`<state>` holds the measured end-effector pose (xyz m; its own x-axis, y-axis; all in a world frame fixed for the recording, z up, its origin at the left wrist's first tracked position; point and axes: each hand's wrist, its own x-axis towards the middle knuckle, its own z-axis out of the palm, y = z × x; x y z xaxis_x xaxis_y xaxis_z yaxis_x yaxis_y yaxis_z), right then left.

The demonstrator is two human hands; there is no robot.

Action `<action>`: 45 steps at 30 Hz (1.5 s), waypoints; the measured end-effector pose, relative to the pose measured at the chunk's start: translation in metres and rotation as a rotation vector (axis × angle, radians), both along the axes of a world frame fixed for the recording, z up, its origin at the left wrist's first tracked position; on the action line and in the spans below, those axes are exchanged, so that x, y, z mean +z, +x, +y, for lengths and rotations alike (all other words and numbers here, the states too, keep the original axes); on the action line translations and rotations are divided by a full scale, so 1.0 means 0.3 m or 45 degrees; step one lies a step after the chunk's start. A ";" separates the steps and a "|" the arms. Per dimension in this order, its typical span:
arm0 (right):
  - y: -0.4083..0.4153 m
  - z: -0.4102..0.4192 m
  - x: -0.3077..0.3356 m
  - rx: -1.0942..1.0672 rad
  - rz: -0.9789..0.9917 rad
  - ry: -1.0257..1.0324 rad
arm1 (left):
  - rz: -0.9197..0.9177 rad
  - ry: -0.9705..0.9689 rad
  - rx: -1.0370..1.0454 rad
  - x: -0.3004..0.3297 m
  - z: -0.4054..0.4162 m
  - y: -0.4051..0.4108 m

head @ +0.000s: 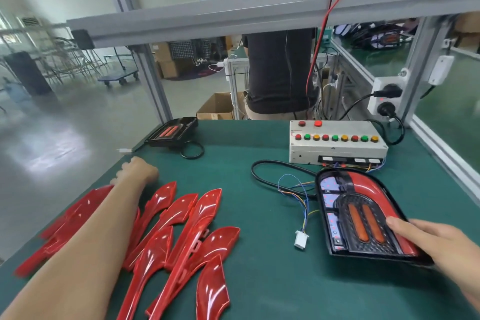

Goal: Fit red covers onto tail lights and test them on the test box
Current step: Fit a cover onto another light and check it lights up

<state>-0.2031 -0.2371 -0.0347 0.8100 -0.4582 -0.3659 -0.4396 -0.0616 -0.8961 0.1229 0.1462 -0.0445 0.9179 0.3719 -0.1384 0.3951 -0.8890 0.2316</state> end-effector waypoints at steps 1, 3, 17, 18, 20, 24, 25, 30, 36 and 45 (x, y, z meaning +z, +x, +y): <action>-0.002 -0.003 -0.003 0.007 0.012 0.001 | -0.024 0.024 -0.009 -0.008 0.000 -0.003; -0.003 -0.016 -0.017 0.020 0.028 -0.006 | -0.099 0.039 -0.032 -0.017 0.004 -0.003; 0.029 -0.022 -0.025 0.066 0.033 -0.030 | -0.761 -1.406 -0.173 0.262 -0.242 -0.074; 0.032 -0.024 -0.028 0.066 0.037 -0.058 | -0.628 -1.858 -0.107 0.284 -0.286 -0.095; 0.038 -0.025 -0.032 0.057 0.021 -0.140 | -0.246 -2.401 -0.006 0.295 -0.369 -0.147; 0.049 -0.015 -0.012 0.032 0.001 -0.341 | 0.245 -2.604 -0.106 0.251 -0.538 -0.284; 0.051 -0.011 -0.008 0.036 0.013 -0.487 | 0.332 -2.614 -0.140 0.237 -0.578 -0.316; 0.046 0.084 0.062 0.154 -0.312 -0.991 | 0.682 -2.589 -0.306 0.195 -0.749 -0.442; 0.045 0.150 0.086 0.294 -0.368 -1.255 | 0.739 -2.527 -0.526 0.184 -0.870 -0.537; 0.040 0.067 0.033 0.027 -0.559 -0.786 | 0.015 -0.956 -1.159 0.074 -0.911 -0.423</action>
